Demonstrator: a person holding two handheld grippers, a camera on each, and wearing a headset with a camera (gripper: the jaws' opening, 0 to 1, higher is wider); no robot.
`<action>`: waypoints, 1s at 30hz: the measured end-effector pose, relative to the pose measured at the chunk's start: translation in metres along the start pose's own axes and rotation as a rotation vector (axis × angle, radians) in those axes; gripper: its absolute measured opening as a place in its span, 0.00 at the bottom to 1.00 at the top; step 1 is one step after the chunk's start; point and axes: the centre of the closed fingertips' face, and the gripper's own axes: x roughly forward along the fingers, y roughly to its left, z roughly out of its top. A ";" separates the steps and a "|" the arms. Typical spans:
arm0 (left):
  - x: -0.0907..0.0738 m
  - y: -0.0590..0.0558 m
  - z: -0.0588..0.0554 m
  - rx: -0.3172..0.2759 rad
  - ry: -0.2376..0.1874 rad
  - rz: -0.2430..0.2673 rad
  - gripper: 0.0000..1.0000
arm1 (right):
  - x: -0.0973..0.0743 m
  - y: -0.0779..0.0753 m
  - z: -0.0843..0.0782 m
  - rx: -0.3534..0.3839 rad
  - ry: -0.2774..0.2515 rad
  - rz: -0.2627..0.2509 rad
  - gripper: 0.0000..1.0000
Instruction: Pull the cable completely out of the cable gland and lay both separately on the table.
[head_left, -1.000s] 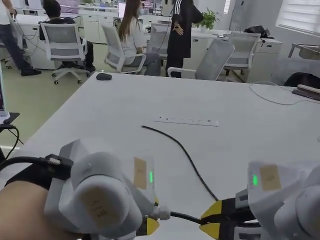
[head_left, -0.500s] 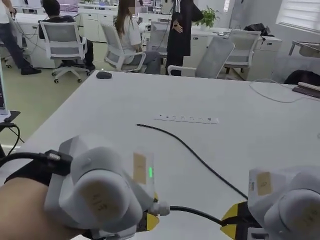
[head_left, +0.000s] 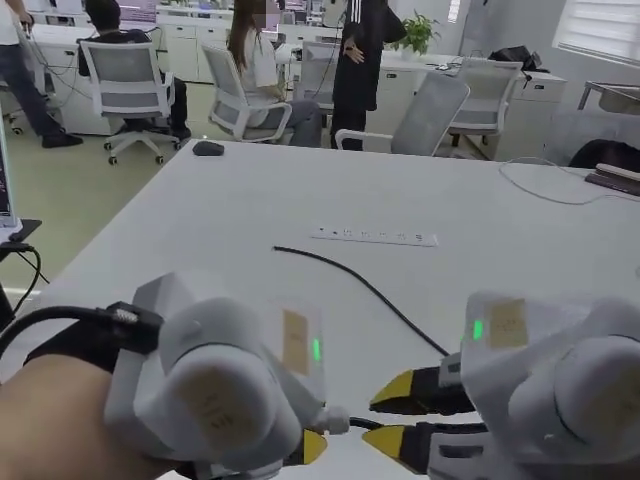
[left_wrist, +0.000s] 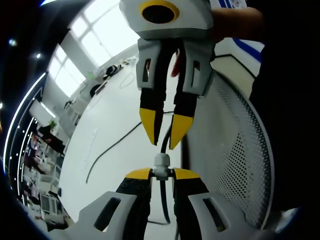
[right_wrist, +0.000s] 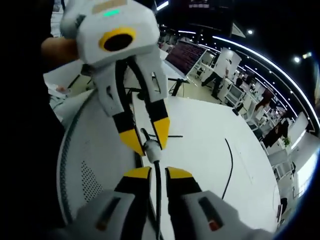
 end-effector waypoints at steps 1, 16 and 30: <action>0.000 0.000 0.000 0.001 -0.001 0.000 0.16 | 0.001 0.000 0.000 -0.008 0.001 0.000 0.08; -0.002 0.001 -0.008 -0.006 0.010 0.003 0.16 | 0.000 -0.007 -0.048 -0.071 0.169 -0.041 0.03; -0.004 0.002 -0.006 -0.010 0.004 0.001 0.16 | -0.015 -0.017 -0.106 -0.013 0.347 -0.039 0.03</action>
